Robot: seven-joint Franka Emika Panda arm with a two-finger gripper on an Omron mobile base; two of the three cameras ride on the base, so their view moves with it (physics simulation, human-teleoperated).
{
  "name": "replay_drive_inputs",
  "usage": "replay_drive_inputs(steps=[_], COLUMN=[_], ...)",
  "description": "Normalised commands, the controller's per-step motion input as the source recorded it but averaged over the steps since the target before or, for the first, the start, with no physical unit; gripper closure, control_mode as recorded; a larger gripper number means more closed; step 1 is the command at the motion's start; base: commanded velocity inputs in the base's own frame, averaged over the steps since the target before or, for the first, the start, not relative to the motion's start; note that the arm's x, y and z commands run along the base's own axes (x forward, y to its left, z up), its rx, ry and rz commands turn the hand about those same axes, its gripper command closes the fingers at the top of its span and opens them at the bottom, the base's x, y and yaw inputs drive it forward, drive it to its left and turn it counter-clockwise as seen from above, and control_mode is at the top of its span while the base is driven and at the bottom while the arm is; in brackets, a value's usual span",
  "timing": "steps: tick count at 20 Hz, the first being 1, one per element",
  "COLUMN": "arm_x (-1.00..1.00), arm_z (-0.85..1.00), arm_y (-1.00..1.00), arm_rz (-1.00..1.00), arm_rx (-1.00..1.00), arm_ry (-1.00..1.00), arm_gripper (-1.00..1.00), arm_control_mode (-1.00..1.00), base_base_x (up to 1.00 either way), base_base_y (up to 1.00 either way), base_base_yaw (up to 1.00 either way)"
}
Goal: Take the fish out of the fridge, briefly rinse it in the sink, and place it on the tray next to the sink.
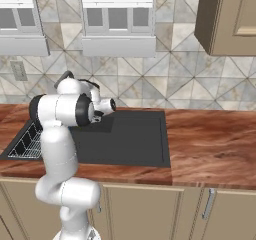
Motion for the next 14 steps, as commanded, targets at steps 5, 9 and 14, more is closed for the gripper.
replay_drive_inputs(steps=[5, 9, 14], arm_x=[0.24, 0.07, 0.01], arm_z=[-0.04, -0.06, -0.03], arm_y=[0.14, 0.46, 0.55], arm_rz=[0.03, 0.07, 0.04], arm_rx=[0.01, 0.0, 0.05], arm_ry=[0.01, 0.0, 0.0], arm_gripper=[1.0, 1.0, 1.0], arm_control_mode=[-1.0, -1.0, -1.0], base_base_x=[0.0, 0.0, 0.0], base_base_y=[0.0, 0.0, 0.0], base_base_yaw=[0.0, 0.0, 0.0])
